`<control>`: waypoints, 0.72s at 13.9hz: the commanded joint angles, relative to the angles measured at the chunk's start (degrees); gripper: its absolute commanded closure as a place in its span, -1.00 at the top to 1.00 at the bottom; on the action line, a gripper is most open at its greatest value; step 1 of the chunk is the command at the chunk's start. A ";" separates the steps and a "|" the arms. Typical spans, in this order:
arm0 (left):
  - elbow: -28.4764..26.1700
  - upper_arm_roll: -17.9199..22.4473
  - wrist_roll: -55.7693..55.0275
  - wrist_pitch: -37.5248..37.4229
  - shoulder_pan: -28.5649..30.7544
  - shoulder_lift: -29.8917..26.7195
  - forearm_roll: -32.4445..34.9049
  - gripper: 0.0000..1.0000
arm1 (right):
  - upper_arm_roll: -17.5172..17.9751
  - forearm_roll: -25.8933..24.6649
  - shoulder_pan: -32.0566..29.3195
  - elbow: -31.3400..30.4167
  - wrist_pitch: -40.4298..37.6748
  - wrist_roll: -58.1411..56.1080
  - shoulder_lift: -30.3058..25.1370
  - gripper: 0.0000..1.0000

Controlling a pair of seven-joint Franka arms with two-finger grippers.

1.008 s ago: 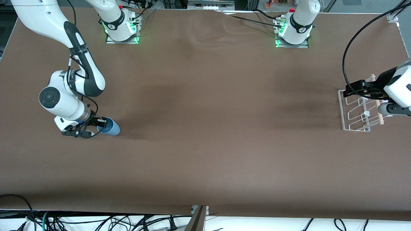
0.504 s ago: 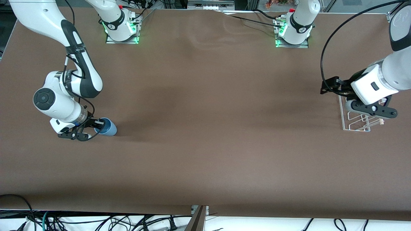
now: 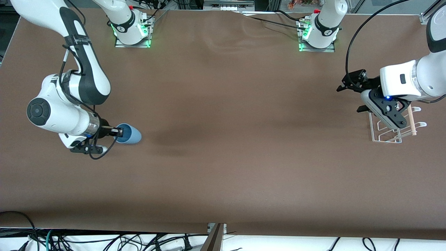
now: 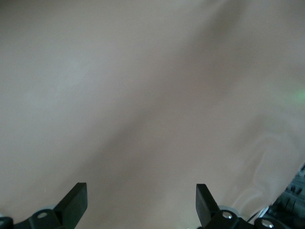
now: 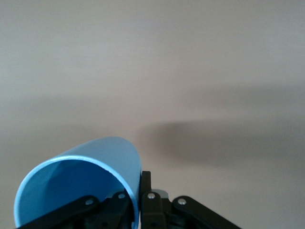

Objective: Transfer cup to left arm and place on rack
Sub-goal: 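Close the right gripper on the cup rim while the left gripper advances, then lift the cup toward the left gripper while the left gripper approaches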

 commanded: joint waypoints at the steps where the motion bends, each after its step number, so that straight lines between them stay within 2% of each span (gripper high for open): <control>1: -0.33 -0.13 13.52 1.16 0.69 -0.15 -4.37 1.00 | 0.51 6.71 2.78 2.95 -2.12 5.11 0.00 -1.00; 4: -2.61 -0.13 26.18 7.03 -0.01 -0.06 -8.33 1.00 | 1.12 15.16 7.70 6.28 -2.03 5.84 0.70 -1.00; 7: -4.55 -2.66 36.12 12.23 -0.01 -0.15 -9.04 1.00 | 3.22 28.24 9.91 7.52 -1.94 5.92 0.62 -1.00; 10: -7.53 -3.46 41.85 18.19 -1.06 -1.46 -9.83 1.00 | 7.26 35.56 10.96 10.24 -0.63 6.71 0.79 -1.00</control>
